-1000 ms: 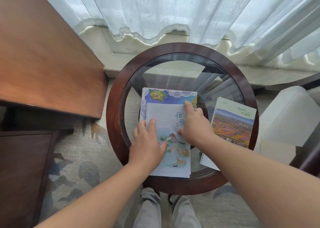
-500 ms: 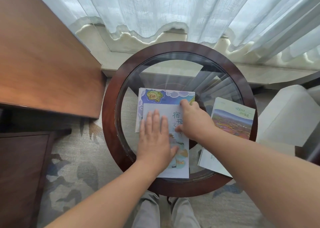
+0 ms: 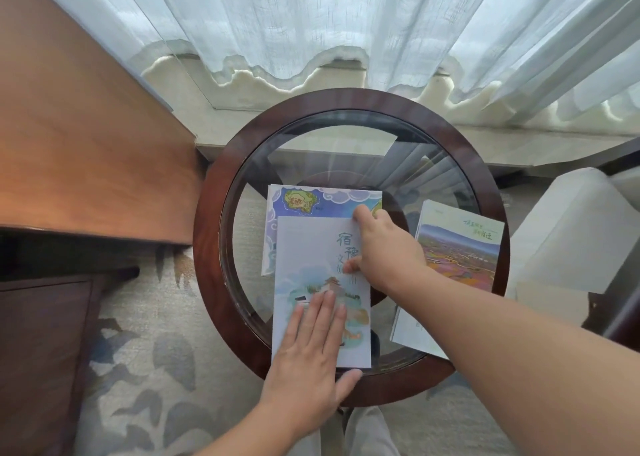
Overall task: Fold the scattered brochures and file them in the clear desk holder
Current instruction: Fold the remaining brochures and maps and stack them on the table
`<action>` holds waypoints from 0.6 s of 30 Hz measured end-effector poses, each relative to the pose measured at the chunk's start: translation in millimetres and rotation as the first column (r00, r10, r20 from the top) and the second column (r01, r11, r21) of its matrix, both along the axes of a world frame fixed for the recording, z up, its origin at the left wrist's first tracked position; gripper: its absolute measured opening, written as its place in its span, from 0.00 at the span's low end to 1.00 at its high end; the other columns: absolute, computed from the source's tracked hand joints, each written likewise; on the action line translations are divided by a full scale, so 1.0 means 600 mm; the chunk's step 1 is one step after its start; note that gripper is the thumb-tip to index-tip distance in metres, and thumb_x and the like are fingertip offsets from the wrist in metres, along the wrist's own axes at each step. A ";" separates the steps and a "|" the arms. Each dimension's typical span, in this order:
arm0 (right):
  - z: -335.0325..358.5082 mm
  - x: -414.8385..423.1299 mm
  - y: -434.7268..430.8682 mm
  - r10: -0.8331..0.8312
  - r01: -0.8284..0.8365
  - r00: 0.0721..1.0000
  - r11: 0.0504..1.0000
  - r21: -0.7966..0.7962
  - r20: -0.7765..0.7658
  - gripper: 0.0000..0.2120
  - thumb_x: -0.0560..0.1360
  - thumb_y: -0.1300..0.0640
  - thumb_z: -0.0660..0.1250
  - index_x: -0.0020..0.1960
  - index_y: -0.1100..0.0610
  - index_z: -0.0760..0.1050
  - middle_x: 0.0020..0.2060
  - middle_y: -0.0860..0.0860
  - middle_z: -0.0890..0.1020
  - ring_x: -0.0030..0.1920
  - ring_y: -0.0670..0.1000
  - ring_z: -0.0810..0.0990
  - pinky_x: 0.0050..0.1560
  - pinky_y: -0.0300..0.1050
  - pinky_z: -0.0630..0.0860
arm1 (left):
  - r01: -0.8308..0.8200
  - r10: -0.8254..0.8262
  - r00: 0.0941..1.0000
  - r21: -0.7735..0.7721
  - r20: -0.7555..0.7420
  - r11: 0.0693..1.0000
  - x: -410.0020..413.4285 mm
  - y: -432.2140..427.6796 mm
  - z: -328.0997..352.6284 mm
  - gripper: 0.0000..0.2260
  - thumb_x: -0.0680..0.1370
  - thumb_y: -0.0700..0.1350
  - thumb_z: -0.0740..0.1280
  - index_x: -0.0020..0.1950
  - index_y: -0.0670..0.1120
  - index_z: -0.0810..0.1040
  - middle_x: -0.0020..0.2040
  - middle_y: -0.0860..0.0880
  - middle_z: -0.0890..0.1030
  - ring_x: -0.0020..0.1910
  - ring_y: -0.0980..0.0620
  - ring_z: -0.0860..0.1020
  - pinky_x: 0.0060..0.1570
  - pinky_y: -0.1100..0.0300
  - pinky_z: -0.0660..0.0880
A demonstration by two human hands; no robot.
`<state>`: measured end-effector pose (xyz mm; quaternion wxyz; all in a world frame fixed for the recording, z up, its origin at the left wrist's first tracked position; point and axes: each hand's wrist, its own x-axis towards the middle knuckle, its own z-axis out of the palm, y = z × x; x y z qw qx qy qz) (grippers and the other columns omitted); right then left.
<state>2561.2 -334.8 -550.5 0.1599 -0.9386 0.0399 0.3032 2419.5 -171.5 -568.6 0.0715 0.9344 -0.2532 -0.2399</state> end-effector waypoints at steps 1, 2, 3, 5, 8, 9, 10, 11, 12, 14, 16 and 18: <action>0.002 -0.002 0.001 0.003 -0.003 1.000 1.000 -0.001 0.003 0.32 0.70 0.48 0.76 0.62 0.49 0.57 0.54 0.52 0.67 0.44 0.58 0.77 0.35 0.48 0.67 | 0.011 -0.011 1.000 0.006 0.010 1.000 0.001 0.004 0.004 0.38 0.74 0.65 0.59 0.76 0.40 0.63 0.77 0.40 0.61 0.76 0.42 0.60 0.69 0.45 0.57; 0.006 -0.005 0.002 0.005 -0.005 1.000 1.000 -0.005 0.011 0.33 0.70 0.47 0.75 0.65 0.49 0.57 0.56 0.52 0.67 0.47 0.59 0.78 0.36 0.49 0.68 | 0.012 -0.012 1.000 0.001 0.022 1.000 0.006 0.003 0.009 0.36 0.74 0.63 0.59 0.75 0.41 0.65 0.76 0.40 0.63 0.75 0.42 0.62 0.69 0.46 0.57; 0.011 -0.010 0.002 0.004 -0.004 1.000 1.000 -0.009 0.021 0.34 0.71 0.47 0.74 0.68 0.49 0.56 0.58 0.53 0.67 0.50 0.60 0.79 0.37 0.49 0.69 | 0.002 -0.001 1.000 -0.008 0.024 1.000 0.013 0.000 0.016 0.34 0.74 0.62 0.60 0.74 0.42 0.68 0.75 0.41 0.66 0.74 0.43 0.65 0.68 0.47 0.59; 0.027 -0.024 -0.001 -0.012 0.012 0.999 1.000 -0.010 0.047 0.38 0.74 0.46 0.71 0.74 0.48 0.51 0.61 0.54 0.66 0.54 0.60 0.78 0.40 0.50 0.70 | -0.041 0.041 0.999 -0.021 0.004 0.999 0.030 -0.011 0.032 0.29 0.72 0.58 0.63 0.68 0.43 0.76 0.70 0.42 0.73 0.70 0.43 0.72 0.67 0.48 0.66; 0.067 -0.052 -0.018 -0.034 0.034 0.993 0.999 0.004 0.110 0.35 0.76 0.44 0.67 0.75 0.50 0.51 0.60 0.54 0.66 0.56 0.60 0.75 0.43 0.51 0.72 | -0.114 0.114 0.993 -0.026 -0.021 0.993 0.063 -0.031 0.062 0.20 0.72 0.55 0.68 0.59 0.46 0.79 0.64 0.45 0.77 0.63 0.43 0.75 0.60 0.48 0.73; 0.085 -0.062 -0.025 -0.043 0.042 0.990 0.999 0.010 0.133 0.33 0.76 0.44 0.66 0.74 0.51 0.54 0.59 0.54 0.67 0.57 0.59 0.75 0.44 0.51 0.73 | -0.124 0.124 0.992 -0.033 -0.018 0.992 0.075 -0.036 0.074 0.18 0.74 0.54 0.67 0.59 0.47 0.78 0.63 0.46 0.76 0.63 0.43 0.74 0.60 0.48 0.71; 0.104 -0.072 -0.033 -0.061 0.059 0.986 0.998 0.017 0.156 0.29 0.77 0.44 0.65 0.72 0.52 0.57 0.59 0.54 0.68 0.57 0.59 0.74 0.45 0.52 0.73 | -0.120 0.119 0.993 -0.032 -0.010 0.992 0.088 -0.042 0.087 0.18 0.75 0.55 0.65 0.61 0.47 0.77 0.64 0.47 0.75 0.64 0.44 0.72 0.61 0.48 0.69; 0.123 -0.082 -0.042 -0.091 0.087 0.980 0.996 0.029 0.175 0.26 0.77 0.45 0.64 0.70 0.52 0.59 0.59 0.54 0.69 0.58 0.59 0.74 0.47 0.52 0.74 | -0.105 0.105 0.994 -0.025 0.001 0.994 0.101 -0.048 0.099 0.18 0.77 0.55 0.62 0.64 0.48 0.75 0.66 0.47 0.73 0.65 0.45 0.70 0.63 0.49 0.67; 0.141 -0.092 -0.051 -0.129 0.122 0.973 0.991 0.044 0.190 0.24 0.78 0.46 0.63 0.68 0.53 0.61 0.60 0.54 0.70 0.59 0.58 0.73 0.49 0.53 0.75 | -0.088 0.088 0.996 -0.025 0.018 0.996 0.114 -0.055 0.111 0.19 0.78 0.56 0.60 0.66 0.49 0.72 0.68 0.48 0.71 0.67 0.45 0.68 0.64 0.50 0.65; 0.177 -0.116 -0.070 -0.192 0.181 0.957 0.981 0.072 0.218 0.21 0.79 0.46 0.62 0.67 0.54 0.63 0.61 0.53 0.72 0.61 0.57 0.72 0.55 0.54 0.75 | -0.048 0.050 0.998 -0.032 0.044 0.998 0.134 -0.073 0.136 0.20 0.79 0.56 0.58 0.69 0.50 0.70 0.71 0.48 0.68 0.69 0.46 0.65 0.66 0.50 0.63; 0.214 -0.142 -0.093 -0.245 0.228 0.931 0.969 0.092 0.271 0.19 0.79 0.46 0.61 0.66 0.55 0.66 0.61 0.53 0.73 0.61 0.56 0.72 0.58 0.53 0.73 | 0.017 -0.015 0.997 -0.034 0.069 0.999 0.148 -0.099 0.167 0.21 0.79 0.56 0.58 0.68 0.50 0.70 0.70 0.48 0.69 0.69 0.46 0.66 0.65 0.50 0.64; 0.250 -0.175 -0.121 -0.306 0.287 0.896 0.952 0.105 0.321 0.19 0.79 0.46 0.60 0.65 0.55 0.68 0.60 0.52 0.74 0.61 0.54 0.72 0.58 0.51 0.72 | 0.086 -0.078 0.991 -0.066 0.110 0.994 0.154 -0.131 0.199 0.19 0.78 0.56 0.61 0.65 0.48 0.73 0.66 0.47 0.73 0.65 0.45 0.70 0.61 0.50 0.67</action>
